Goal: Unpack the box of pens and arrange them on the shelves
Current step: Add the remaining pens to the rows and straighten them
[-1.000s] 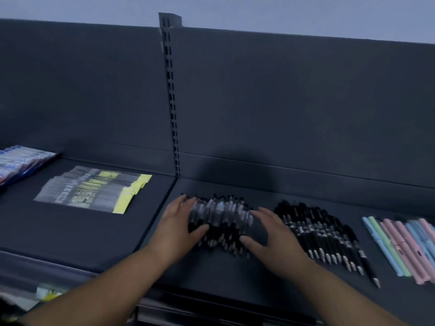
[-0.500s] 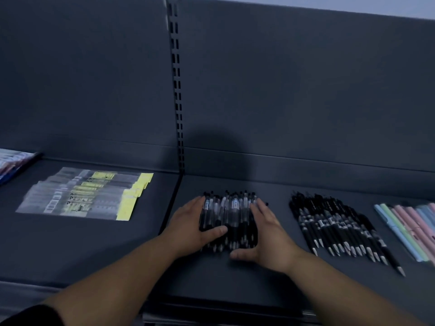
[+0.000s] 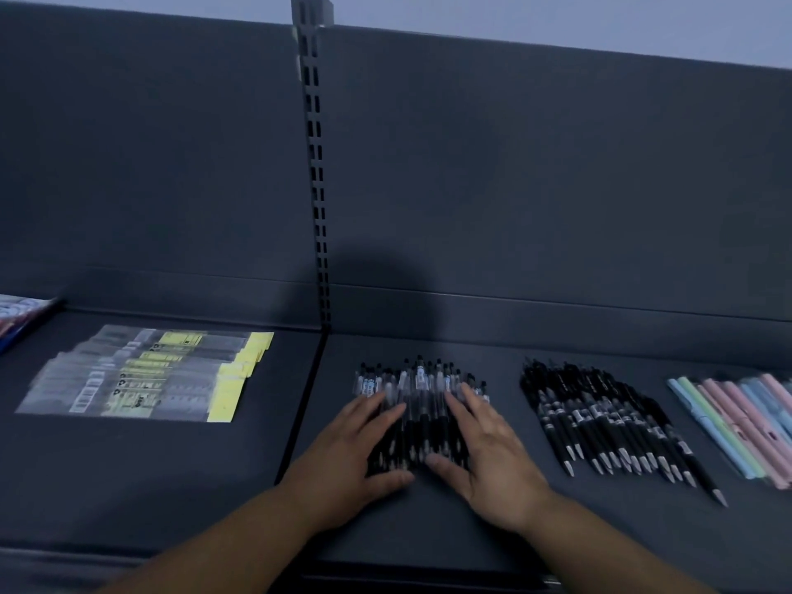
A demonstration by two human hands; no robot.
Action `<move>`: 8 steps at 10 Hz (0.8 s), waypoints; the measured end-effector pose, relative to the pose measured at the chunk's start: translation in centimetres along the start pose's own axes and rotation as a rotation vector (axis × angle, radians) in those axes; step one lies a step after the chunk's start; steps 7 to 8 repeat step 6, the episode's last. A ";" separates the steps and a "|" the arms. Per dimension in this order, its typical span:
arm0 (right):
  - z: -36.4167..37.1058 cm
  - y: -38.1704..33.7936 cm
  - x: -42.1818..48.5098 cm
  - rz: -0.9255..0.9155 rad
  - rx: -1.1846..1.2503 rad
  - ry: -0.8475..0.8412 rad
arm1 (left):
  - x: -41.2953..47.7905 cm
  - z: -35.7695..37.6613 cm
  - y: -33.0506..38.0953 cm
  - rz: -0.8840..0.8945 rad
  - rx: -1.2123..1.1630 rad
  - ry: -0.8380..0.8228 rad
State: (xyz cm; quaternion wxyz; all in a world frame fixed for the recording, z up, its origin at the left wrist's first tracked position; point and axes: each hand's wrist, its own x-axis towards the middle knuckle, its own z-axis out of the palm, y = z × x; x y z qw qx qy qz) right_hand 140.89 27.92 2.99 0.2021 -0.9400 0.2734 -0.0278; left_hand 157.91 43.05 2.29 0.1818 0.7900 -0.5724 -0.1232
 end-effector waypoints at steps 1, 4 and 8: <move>-0.1 -0.1 0.1 0.016 0.007 0.000 | 0.2 -0.3 0.1 -0.023 -0.046 0.020; -0.8 -0.9 -0.5 0.050 0.141 0.011 | -0.2 -0.3 1.3 0.016 0.045 0.032; -3.0 -0.7 -1.7 0.064 0.099 0.104 | -1.6 -2.1 3.3 -0.068 0.094 0.149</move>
